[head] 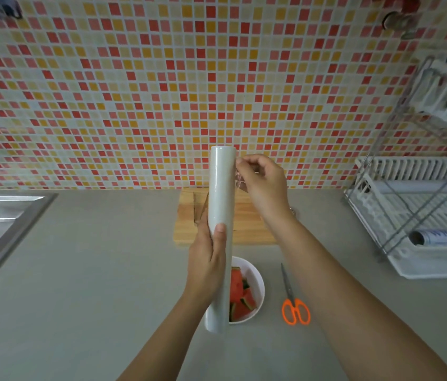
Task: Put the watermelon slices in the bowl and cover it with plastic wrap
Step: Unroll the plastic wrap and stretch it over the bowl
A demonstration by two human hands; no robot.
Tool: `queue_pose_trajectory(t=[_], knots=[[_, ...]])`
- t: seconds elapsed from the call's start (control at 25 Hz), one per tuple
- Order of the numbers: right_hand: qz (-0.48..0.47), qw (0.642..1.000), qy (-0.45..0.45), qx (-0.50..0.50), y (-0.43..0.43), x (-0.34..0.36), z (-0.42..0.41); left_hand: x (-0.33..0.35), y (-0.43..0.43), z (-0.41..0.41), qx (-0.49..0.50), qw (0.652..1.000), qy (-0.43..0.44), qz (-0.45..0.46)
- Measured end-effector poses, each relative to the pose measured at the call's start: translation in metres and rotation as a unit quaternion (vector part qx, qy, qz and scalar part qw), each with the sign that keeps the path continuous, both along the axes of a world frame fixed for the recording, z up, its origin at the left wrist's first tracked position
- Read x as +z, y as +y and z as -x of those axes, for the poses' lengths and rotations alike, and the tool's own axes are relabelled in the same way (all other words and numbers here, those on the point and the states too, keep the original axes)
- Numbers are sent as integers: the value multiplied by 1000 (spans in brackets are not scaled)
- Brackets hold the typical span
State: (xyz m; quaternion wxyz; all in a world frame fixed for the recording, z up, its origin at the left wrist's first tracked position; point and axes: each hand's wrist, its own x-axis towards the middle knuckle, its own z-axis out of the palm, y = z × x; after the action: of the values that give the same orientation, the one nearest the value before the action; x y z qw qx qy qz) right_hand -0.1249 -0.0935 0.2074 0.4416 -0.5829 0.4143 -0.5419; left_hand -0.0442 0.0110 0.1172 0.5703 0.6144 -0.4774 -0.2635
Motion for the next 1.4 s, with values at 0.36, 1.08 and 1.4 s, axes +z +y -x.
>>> queue_pose_trajectory(t=[0.36, 1.08, 1.4], knots=[[-86, 989, -121, 10, -5, 8, 12, 1, -7, 4, 54, 996, -56, 44], [32, 991, 67, 108, 21, -12, 31, 36, -28, -15, 45, 987, -95, 123], [23, 988, 108, 105, 31, -17, 35, 45, -34, -10, 62, 985, -85, 138]])
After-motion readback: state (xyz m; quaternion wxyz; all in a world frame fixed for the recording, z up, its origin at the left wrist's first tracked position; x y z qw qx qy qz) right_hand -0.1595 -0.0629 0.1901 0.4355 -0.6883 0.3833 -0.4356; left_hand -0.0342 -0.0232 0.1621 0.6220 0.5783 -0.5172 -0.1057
